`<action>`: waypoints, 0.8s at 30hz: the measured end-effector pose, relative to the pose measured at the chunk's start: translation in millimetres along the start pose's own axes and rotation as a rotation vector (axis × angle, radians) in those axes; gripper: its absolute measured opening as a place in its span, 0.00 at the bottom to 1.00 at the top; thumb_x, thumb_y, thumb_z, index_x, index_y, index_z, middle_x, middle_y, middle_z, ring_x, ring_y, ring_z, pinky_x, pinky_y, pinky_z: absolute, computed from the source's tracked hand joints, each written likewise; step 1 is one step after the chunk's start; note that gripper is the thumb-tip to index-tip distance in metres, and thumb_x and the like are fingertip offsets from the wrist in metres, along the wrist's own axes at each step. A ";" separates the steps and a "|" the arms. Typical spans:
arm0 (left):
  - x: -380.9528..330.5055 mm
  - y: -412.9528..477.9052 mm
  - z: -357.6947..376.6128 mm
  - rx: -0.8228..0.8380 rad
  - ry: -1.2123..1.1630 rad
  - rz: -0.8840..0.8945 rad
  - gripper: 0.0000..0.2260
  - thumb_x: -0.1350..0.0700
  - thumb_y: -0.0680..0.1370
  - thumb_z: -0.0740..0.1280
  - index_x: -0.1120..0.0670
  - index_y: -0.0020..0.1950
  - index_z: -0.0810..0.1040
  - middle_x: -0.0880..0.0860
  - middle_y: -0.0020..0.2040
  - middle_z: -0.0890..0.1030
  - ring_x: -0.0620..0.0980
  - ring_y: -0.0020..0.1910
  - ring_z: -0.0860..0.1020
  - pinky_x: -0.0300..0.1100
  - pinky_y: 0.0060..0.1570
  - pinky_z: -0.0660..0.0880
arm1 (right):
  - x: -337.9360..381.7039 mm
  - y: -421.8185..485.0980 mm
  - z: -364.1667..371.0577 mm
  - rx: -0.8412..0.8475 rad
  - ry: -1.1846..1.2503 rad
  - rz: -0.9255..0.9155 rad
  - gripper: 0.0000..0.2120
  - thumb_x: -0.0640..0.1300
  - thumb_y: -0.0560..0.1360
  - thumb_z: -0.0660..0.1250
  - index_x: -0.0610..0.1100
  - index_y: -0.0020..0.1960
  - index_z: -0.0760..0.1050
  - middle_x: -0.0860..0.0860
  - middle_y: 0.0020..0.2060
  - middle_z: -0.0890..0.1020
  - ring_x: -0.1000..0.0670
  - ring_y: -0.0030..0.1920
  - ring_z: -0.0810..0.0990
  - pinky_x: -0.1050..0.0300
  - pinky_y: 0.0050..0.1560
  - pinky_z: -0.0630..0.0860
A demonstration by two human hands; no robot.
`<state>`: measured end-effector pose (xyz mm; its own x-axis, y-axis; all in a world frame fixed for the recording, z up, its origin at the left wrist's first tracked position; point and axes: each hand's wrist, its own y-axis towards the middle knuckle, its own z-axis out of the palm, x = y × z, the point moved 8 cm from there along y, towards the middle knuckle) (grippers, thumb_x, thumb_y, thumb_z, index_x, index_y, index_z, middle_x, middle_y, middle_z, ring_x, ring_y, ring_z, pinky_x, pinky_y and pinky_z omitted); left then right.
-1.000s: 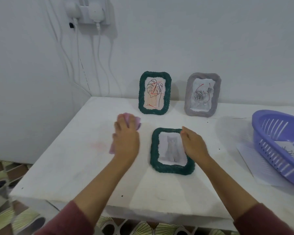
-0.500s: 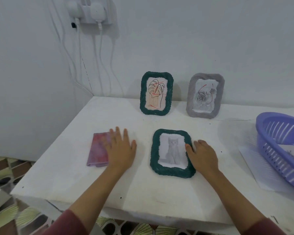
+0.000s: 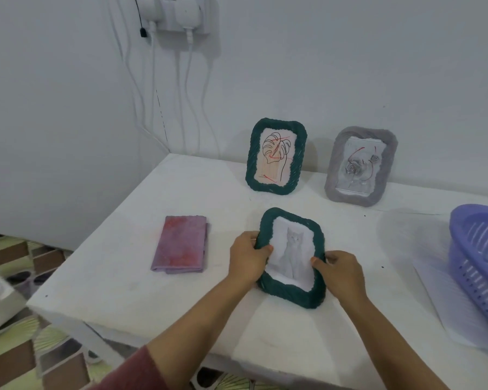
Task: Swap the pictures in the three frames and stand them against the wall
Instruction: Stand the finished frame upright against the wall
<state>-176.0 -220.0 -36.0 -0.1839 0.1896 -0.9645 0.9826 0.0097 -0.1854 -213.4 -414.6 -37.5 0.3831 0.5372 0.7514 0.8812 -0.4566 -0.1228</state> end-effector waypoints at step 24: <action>-63.8 224.7 -184.8 0.125 -0.316 0.174 0.14 0.66 0.78 0.60 0.48 0.56 0.63 0.51 0.49 0.77 0.50 0.47 0.76 0.39 0.40 0.76 | 243.5 159.1 182.4 0.490 0.664 -0.050 0.13 0.24 0.67 0.56 0.41 0.40 0.67 0.47 0.33 0.70 0.50 0.36 0.70 0.59 0.40 0.69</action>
<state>61.2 -48.4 18.6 -0.0330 -0.1343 -0.9904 0.9927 -0.1197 -0.0169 70.7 -227.1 7.7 0.2323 -0.0529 0.9712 0.9726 0.0001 -0.2326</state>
